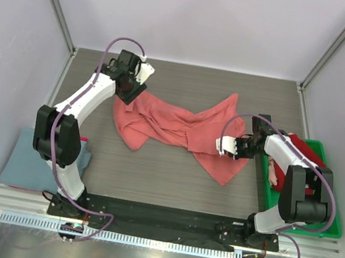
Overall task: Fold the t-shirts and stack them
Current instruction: Flatten the tshirt out
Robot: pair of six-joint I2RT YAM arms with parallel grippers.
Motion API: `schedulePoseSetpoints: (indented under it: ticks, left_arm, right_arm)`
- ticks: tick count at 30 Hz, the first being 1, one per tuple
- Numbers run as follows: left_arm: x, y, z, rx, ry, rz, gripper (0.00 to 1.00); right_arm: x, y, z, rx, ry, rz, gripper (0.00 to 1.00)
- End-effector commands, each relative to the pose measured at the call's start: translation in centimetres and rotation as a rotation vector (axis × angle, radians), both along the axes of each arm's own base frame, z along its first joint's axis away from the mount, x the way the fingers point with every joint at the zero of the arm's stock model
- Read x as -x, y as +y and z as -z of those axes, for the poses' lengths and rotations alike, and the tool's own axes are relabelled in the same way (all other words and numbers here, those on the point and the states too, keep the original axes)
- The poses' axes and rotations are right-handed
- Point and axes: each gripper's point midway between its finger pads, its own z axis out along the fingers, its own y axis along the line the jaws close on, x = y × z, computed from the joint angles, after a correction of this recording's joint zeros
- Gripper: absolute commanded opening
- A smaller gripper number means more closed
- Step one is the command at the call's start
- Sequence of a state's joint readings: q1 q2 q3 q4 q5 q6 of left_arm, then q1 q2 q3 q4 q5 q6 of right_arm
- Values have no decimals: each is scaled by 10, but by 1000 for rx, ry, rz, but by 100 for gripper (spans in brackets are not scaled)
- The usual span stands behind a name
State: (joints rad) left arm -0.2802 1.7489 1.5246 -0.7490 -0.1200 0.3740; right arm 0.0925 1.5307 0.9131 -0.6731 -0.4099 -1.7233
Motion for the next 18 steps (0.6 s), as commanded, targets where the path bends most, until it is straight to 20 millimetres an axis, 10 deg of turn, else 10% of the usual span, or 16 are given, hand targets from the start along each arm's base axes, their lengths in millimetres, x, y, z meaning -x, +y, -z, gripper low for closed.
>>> schedulePoseSetpoints:
  ticks: [1,8,18]
  left_arm:
    - [-15,-6,-20,25,-67,7,58]
    - [-14,-5,-18,21,-61,7,58]
    - [16,-15,-5,47,49,122,56]
  right_arm:
    - [-13,4,-8,-11,-21,21,19]
    - [-19,8,-13,-30,8,61,1]
    - [-121,35,-185,-410,-274,440,1]
